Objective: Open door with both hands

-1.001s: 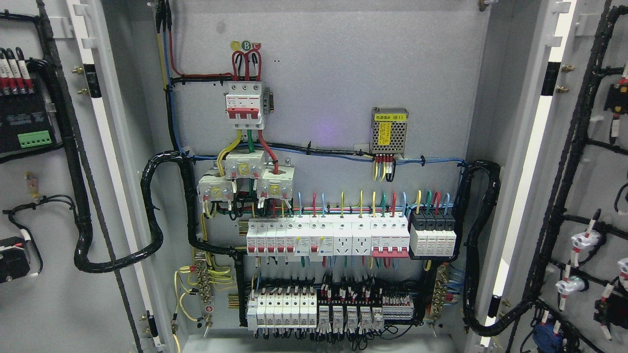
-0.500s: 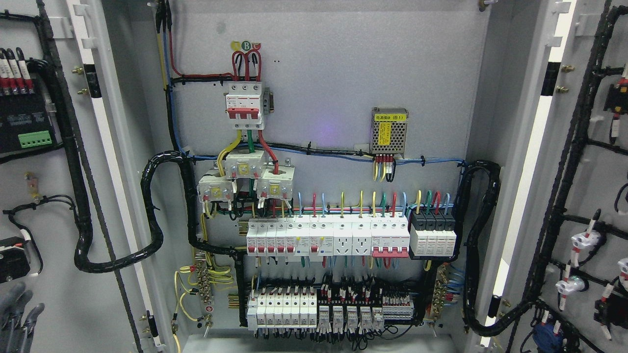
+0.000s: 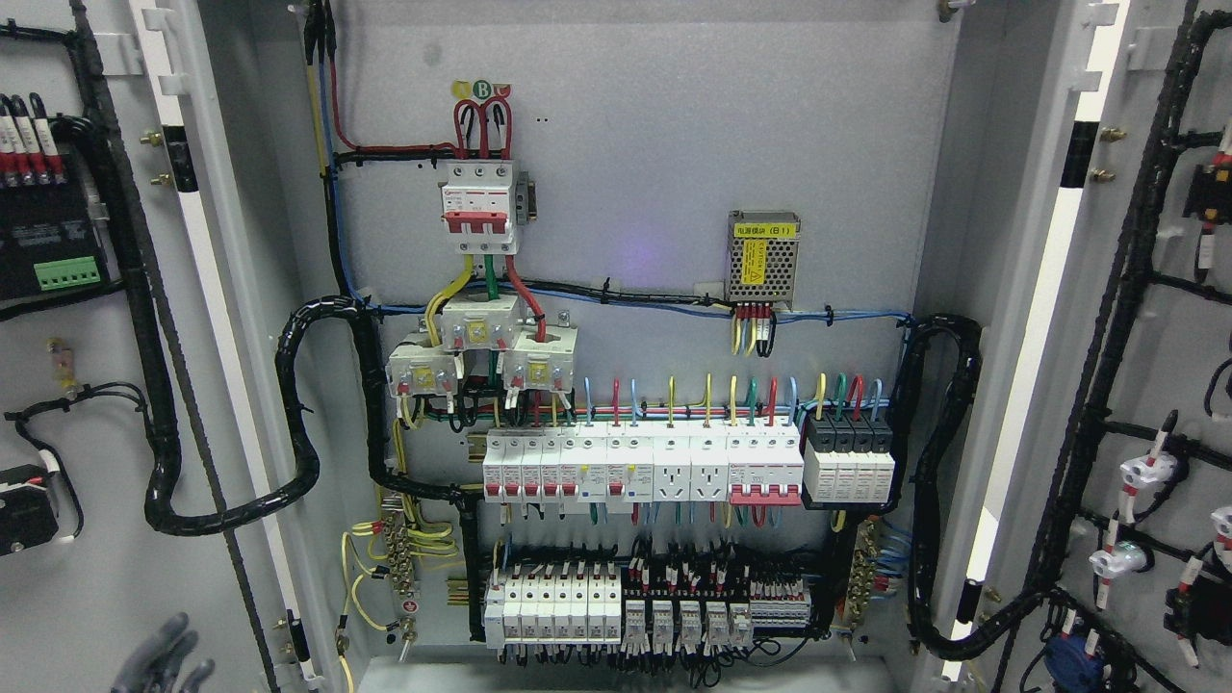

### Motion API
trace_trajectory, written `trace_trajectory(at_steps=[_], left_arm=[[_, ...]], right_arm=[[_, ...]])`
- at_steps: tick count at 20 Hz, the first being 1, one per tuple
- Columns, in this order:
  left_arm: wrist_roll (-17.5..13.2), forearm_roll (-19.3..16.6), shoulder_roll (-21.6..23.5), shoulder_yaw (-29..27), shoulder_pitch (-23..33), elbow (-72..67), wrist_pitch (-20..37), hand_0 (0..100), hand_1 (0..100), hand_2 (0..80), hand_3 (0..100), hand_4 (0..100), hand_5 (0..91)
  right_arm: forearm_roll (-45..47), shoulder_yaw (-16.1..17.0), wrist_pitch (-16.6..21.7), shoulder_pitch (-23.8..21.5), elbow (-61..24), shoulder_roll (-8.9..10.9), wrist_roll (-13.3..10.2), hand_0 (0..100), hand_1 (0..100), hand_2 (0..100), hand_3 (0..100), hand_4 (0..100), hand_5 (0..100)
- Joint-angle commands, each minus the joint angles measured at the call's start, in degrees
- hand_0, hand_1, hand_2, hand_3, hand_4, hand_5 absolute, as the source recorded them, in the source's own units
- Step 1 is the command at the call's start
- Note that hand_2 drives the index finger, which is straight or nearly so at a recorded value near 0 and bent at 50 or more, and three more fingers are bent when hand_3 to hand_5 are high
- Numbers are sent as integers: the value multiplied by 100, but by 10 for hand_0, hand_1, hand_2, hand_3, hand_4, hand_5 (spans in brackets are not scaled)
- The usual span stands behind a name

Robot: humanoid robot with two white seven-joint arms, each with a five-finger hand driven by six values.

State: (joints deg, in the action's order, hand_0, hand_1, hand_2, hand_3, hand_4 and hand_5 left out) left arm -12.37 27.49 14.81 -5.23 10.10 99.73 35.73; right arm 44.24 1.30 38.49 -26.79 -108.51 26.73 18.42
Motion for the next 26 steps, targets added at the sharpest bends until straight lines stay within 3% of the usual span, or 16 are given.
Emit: trace_trajectory(at_steps=[1,7,13,22,26], left_arm=[[-2,-147,-145,646,659,415,-443,120,389,0,0,0,0],[-2,-191,-145,919,1054,415,-1760,120,389,0,0,0,0],[-11,-674,-329,910,1564,380,-2675,120,389,0,0,0,0],[-11,-1315,-347,848,2653,363,-3818,120,389,0,0,0,0],[-11,-1465,-338,831,3198,319,-4030,120,389,0,0,0,0]], right_arm=[[-468,-956,-26,121,664,-317,-6,120,389,0,0,0,0],[-759,-1343,-26,69,1208,-528,-14,120,389,0,0,0,0],[-768,-1501,-8,-221,1709,-546,-14,120,389,0,0,0,0],[-768,-1818,88,-1143,2035,-537,21,120,389,0,0,0,0],[-776,-1818,97,-1600,2193,-537,21,120,389,0,0,0,0]])
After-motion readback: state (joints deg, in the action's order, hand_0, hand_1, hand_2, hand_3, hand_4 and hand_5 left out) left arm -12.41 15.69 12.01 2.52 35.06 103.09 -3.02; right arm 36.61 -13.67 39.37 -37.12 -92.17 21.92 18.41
